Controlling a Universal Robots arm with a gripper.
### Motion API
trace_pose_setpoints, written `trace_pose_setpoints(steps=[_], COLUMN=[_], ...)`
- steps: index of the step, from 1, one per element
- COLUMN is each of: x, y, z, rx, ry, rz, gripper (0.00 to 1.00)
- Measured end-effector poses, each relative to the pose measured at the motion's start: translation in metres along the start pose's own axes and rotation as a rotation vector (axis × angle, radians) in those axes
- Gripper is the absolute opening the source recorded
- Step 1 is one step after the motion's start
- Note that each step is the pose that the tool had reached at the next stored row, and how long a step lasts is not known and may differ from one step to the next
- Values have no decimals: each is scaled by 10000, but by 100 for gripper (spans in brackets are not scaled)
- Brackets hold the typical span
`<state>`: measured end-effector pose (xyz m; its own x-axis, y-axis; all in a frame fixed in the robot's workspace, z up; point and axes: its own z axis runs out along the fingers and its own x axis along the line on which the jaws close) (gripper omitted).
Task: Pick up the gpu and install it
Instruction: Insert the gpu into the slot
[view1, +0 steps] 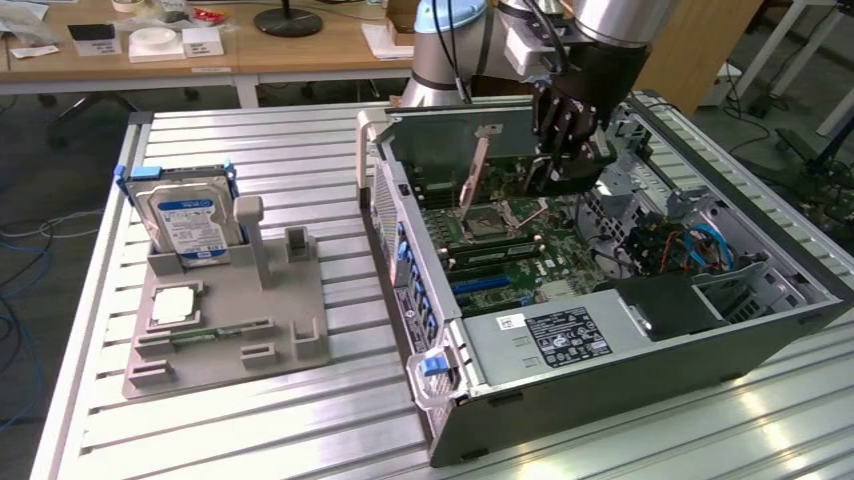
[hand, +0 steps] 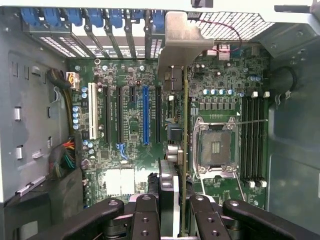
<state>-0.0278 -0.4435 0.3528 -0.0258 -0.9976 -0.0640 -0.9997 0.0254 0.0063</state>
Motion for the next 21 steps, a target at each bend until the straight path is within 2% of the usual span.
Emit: trace_pose_setpoints(steps=[5, 13, 18, 19, 21], x=[4, 25, 29, 30, 31], y=[55, 57, 67, 70, 75], z=[36, 113, 162, 178, 198], rx=[-13, -57, -60, -50, 33], ry=[4, 2, -8, -11, -14], rz=[4, 6, 3, 4, -1], gripper=[28, 28, 28, 28, 28])
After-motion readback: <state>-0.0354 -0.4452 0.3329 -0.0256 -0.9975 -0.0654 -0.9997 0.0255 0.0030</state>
